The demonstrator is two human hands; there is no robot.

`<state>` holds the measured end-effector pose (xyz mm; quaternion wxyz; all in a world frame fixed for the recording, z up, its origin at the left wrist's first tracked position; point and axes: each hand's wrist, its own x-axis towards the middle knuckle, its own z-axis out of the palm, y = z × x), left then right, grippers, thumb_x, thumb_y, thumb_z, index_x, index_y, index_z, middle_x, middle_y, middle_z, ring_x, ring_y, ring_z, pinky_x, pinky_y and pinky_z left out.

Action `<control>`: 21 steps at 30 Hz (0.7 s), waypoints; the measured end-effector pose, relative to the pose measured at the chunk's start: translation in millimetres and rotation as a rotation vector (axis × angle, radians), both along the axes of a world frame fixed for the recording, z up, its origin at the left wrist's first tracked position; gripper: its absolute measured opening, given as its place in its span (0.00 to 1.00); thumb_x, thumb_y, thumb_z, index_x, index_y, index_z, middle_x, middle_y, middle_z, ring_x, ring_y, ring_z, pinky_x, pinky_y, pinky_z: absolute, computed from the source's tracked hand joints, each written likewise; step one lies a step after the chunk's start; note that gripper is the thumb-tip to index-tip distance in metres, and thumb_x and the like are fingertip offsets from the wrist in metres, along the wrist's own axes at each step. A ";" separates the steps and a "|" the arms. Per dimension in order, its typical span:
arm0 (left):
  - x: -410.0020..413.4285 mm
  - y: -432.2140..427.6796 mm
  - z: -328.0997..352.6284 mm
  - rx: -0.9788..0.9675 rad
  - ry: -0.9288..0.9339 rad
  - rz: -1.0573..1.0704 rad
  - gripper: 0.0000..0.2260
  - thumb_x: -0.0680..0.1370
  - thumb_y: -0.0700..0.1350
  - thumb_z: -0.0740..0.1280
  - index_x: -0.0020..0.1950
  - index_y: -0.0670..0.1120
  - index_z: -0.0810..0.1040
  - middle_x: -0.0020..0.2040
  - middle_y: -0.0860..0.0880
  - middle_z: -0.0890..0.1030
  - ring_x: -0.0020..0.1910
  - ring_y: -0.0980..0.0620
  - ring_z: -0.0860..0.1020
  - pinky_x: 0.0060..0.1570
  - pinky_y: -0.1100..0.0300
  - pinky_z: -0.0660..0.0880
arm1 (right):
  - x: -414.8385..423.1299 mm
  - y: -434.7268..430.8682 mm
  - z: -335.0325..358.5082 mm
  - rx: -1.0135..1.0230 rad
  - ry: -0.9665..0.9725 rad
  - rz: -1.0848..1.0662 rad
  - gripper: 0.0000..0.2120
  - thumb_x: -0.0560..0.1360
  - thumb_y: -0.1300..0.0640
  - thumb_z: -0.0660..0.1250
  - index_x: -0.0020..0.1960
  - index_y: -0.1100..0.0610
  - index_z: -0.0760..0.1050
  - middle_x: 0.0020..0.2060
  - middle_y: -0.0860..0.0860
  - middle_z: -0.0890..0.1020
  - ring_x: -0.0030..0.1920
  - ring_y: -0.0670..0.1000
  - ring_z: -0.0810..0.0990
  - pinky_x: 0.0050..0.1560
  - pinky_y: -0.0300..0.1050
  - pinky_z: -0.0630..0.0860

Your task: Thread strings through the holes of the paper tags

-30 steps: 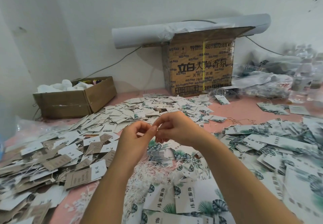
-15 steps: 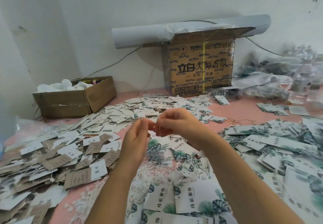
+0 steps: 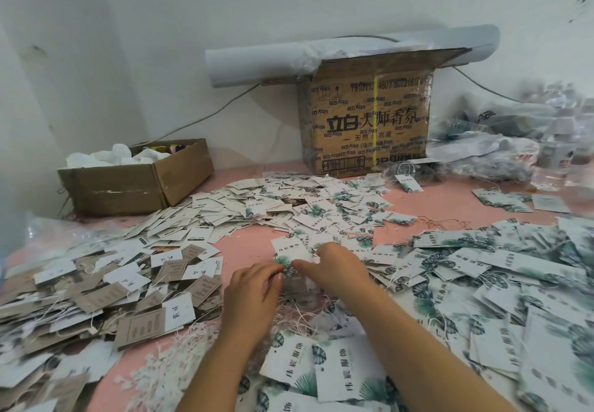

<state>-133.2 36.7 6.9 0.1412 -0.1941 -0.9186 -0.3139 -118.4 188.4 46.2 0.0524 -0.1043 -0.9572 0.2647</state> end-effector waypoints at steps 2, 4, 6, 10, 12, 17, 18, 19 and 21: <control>-1.2 -0.5 -1.3 -0.006 0.024 0.005 0.14 0.81 0.50 0.59 0.66 0.55 0.73 0.65 0.59 0.74 0.63 0.55 0.67 0.61 0.57 0.64 | -1.0 -4.1 -3.4 0.029 -0.026 -0.010 0.22 0.74 0.39 0.63 0.35 0.56 0.66 0.30 0.49 0.71 0.31 0.50 0.70 0.29 0.41 0.65; -1.2 -0.6 -2.0 -0.019 0.041 0.008 0.14 0.81 0.50 0.59 0.66 0.55 0.73 0.65 0.59 0.74 0.62 0.55 0.67 0.61 0.57 0.64 | -2.6 -6.0 -4.3 0.029 -0.032 -0.009 0.21 0.74 0.40 0.63 0.34 0.56 0.64 0.30 0.49 0.71 0.34 0.52 0.72 0.30 0.41 0.65; -0.9 -0.6 -2.8 -0.033 0.051 0.008 0.14 0.81 0.50 0.58 0.66 0.55 0.73 0.65 0.60 0.73 0.62 0.56 0.67 0.61 0.57 0.64 | -3.1 -6.5 -3.0 0.036 -0.027 0.001 0.20 0.75 0.42 0.63 0.34 0.55 0.64 0.30 0.49 0.71 0.35 0.52 0.73 0.34 0.42 0.68; -0.5 -1.1 -3.4 -0.048 0.066 0.006 0.15 0.81 0.50 0.58 0.67 0.56 0.72 0.65 0.60 0.73 0.62 0.56 0.67 0.61 0.57 0.64 | -3.0 -7.6 -2.7 0.105 0.043 0.012 0.20 0.76 0.45 0.63 0.32 0.55 0.62 0.29 0.49 0.69 0.36 0.53 0.72 0.37 0.45 0.70; -0.2 -0.9 -3.5 -0.056 0.072 0.010 0.15 0.81 0.50 0.58 0.67 0.55 0.72 0.66 0.60 0.73 0.62 0.56 0.67 0.61 0.57 0.64 | -3.8 -9.1 -3.3 0.153 0.083 0.015 0.21 0.76 0.46 0.63 0.32 0.55 0.60 0.30 0.49 0.68 0.36 0.54 0.72 0.37 0.45 0.70; 0.3 -0.7 -3.2 -0.076 0.081 0.009 0.14 0.81 0.51 0.57 0.66 0.56 0.73 0.65 0.61 0.73 0.61 0.56 0.67 0.61 0.57 0.65 | -3.6 -10.1 -6.5 0.134 0.087 -0.002 0.26 0.72 0.35 0.62 0.32 0.56 0.61 0.28 0.49 0.68 0.31 0.51 0.69 0.28 0.41 0.62; 0.3 -0.7 -3.0 -0.079 0.081 0.008 0.14 0.81 0.51 0.57 0.66 0.57 0.73 0.64 0.61 0.73 0.61 0.57 0.67 0.60 0.57 0.65 | -3.4 -10.4 -7.9 0.139 0.083 -0.010 0.27 0.71 0.33 0.61 0.32 0.55 0.61 0.29 0.49 0.69 0.33 0.52 0.70 0.29 0.41 0.63; 0.3 -0.7 -3.0 -0.080 0.082 0.006 0.14 0.81 0.51 0.57 0.65 0.57 0.73 0.64 0.61 0.73 0.61 0.57 0.67 0.60 0.57 0.65 | -3.4 -11.0 -9.6 0.146 0.080 -0.013 0.28 0.71 0.32 0.60 0.32 0.55 0.61 0.31 0.49 0.71 0.35 0.52 0.71 0.30 0.42 0.64; 0.5 -1.0 -3.2 -0.080 0.084 0.004 0.14 0.81 0.50 0.57 0.65 0.56 0.73 0.64 0.61 0.73 0.60 0.57 0.67 0.60 0.57 0.65 | -4.2 -12.7 -12.6 0.148 0.074 -0.014 0.28 0.71 0.31 0.59 0.33 0.56 0.62 0.36 0.50 0.73 0.39 0.53 0.73 0.35 0.43 0.68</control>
